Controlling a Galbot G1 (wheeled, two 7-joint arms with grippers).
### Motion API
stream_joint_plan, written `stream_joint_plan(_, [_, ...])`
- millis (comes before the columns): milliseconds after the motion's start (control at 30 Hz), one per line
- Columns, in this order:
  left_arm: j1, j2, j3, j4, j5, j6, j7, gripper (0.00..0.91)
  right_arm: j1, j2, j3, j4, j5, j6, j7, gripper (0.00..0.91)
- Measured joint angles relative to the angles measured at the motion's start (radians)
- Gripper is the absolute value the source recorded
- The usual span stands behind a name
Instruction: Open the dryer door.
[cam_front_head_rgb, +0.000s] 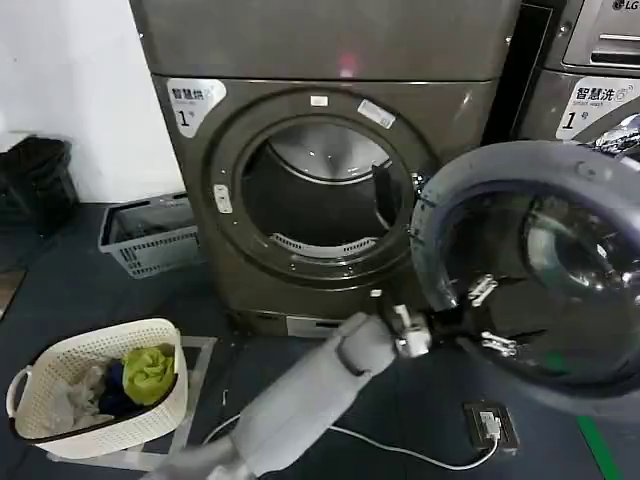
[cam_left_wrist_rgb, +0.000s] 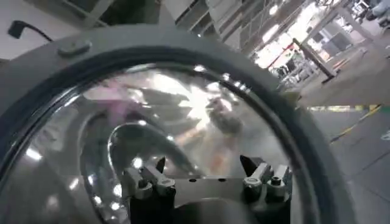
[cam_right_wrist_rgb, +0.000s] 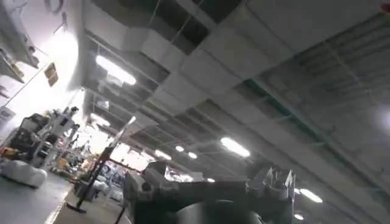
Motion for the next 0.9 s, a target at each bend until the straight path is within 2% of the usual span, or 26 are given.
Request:
stream_joint_plan(100, [0.001, -0.009, 0.002, 0.001, 0.003, 0.009, 0.001, 0.907, -0.001, 0.003, -0.009, -0.003, 0.016, 0.027, -0.024, 0.907])
stream_joint_plan(233, [0.018, 0.008, -0.002, -0.024, 0.007, 0.020, -0.004, 0.907, -0.003, 0.003, -0.026, -0.001, 0.042, 0.032, -0.041, 0.907])
stream_joint_plan(333, [0.045, 0.041, -0.012, -0.070, 0.015, 0.023, -0.008, 0.907, -0.002, -0.007, -0.033, 0.007, 0.084, 0.031, -0.057, 0.907])
stream_joint_plan(433, [0.082, 0.100, -0.024, -0.144, 0.034, 0.016, -0.004, 0.907, -0.001, -0.017, -0.046, 0.011, 0.090, 0.039, -0.062, 0.907])
stream_joint_plan(667, [0.194, 0.330, -0.091, -0.354, 0.125, -0.068, -0.017, 0.907, 0.011, -0.041, -0.090, 0.000, 0.113, 0.101, -0.092, 0.907])
stream_joint_plan(900, [0.286, 0.587, -0.206, -0.514, 0.236, -0.192, -0.010, 0.907, 0.029, -0.083, -0.135, -0.013, 0.114, 0.097, -0.105, 0.907])
